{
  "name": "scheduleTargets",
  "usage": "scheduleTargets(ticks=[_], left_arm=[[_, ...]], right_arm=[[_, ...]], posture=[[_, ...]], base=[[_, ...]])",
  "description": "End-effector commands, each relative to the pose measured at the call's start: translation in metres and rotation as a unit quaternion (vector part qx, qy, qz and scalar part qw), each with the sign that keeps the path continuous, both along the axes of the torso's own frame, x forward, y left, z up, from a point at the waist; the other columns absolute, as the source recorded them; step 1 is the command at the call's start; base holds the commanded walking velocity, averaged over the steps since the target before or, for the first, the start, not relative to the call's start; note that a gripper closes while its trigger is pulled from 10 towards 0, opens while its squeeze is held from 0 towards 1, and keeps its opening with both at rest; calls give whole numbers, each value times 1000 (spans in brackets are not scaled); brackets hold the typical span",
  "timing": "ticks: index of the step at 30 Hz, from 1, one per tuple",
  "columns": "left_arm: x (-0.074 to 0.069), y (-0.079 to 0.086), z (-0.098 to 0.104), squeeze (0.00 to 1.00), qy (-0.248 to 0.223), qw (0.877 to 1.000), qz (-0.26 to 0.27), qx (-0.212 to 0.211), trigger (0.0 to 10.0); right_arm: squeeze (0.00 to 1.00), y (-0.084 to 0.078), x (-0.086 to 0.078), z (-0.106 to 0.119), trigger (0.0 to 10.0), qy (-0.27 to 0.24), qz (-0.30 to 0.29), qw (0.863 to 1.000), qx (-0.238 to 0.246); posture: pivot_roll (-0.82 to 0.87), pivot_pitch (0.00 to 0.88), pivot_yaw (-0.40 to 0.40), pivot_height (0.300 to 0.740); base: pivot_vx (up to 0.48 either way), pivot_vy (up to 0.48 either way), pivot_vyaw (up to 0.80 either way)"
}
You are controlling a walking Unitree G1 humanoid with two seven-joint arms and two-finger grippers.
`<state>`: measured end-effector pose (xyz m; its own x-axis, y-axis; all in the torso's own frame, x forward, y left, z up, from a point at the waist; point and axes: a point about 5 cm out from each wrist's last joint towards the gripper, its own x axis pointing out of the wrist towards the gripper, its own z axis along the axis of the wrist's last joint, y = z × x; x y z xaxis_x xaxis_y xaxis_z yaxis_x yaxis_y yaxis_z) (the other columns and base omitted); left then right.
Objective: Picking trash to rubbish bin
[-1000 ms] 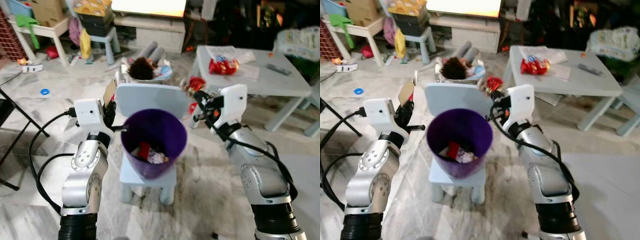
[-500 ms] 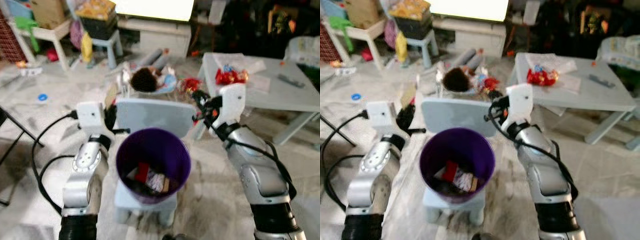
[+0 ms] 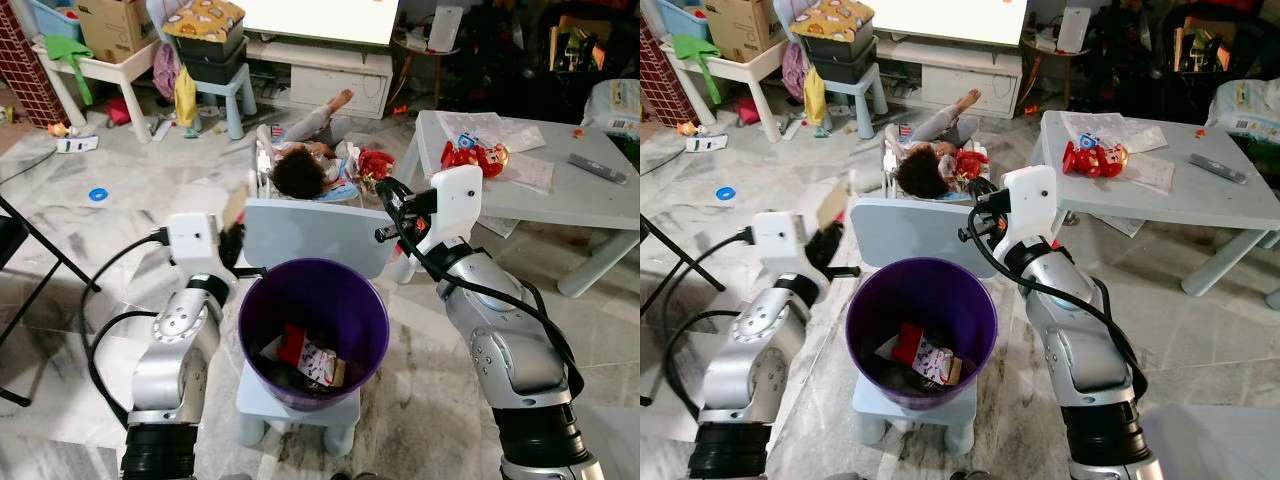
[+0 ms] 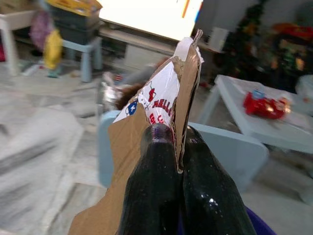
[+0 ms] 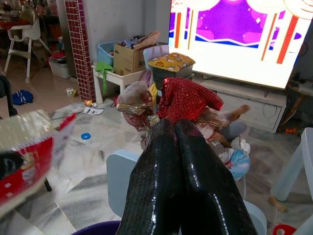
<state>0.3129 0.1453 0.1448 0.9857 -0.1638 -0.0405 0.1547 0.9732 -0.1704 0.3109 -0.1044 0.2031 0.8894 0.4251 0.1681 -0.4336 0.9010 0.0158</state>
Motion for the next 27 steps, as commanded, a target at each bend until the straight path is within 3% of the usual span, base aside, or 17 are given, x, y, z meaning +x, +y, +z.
scheduleTargets(ticks=[1, 6, 8, 12, 13, 14, 15, 16, 17, 18, 27], left_arm=[[4, -7, -1, 0, 7, 1000, -23, 2, 0], [13, -18, -21, 0, 73, 996, -45, -25, 0], [13, -24, -42, 0, 139, 988, -45, -42, 0], [11, -37, -55, 0, 172, 981, -55, -75, 0], [9, -47, -63, 0, 192, 975, -63, -95, 902], [9, -49, -65, 0, 195, 974, -65, -98, 902], [7, -51, -69, 0, 206, 972, -67, -95, 4902], [7, -51, -69, 0, 206, 972, -67, -95, 4902], [5, -53, -73, 0, 218, 968, -69, -103, 10000], [5, -52, -75, 1000, 227, 966, -58, -111, 10000], [-1, -44, -76, 1000, 229, 966, -42, -114, 10000]], right_arm=[[0, -7, 0, 5, 0, -12, -14, 1000, 3], [0, -12, -1, 10, 0, -21, -25, 999, 2], [0, -14, -2, 11, 0, -23, -30, 999, -1], [0, -18, -4, 12, 0, -25, -35, 999, -5], [0, -20, -4, 13, 0, -26, -39, 999, -7], [0, -20, -4, 13, 0, -26, -39, 999, -7], [0, -20, -4, 13, 0, -26, -40, 999, -8], [0, -20, -4, 13, 0, -26, -40, 999, -8], [0, -20, -4, 14, 0, -27, -40, 999, -8], [0, -20, -4, 14, 0, -27, -41, 999, -8], [0, -17, -4, 12, 0, -23, -36, 999, -7]], posture=[[66, 127, -105, 740], [39, 129, -100, 740], [18, 129, -98, 740], [4, 130, -96, 740], [-1, 130, -96, 740], [-1, 130, -96, 740], [-9, 130, -95, 740], [-9, 130, -95, 740], [-9, 130, -95, 740], [-9, 130, -95, 740], [13, 129, -92, 740]], base=[[0, 0, 0], [0, 0, 0], [0, 0, 0], [0, 0, 0], [0, 0, 0], [0, 0, 0], [0, 0, 0], [0, 0, 0], [0, 0, 0], [0, 0, 0], [0, 0, 0]])
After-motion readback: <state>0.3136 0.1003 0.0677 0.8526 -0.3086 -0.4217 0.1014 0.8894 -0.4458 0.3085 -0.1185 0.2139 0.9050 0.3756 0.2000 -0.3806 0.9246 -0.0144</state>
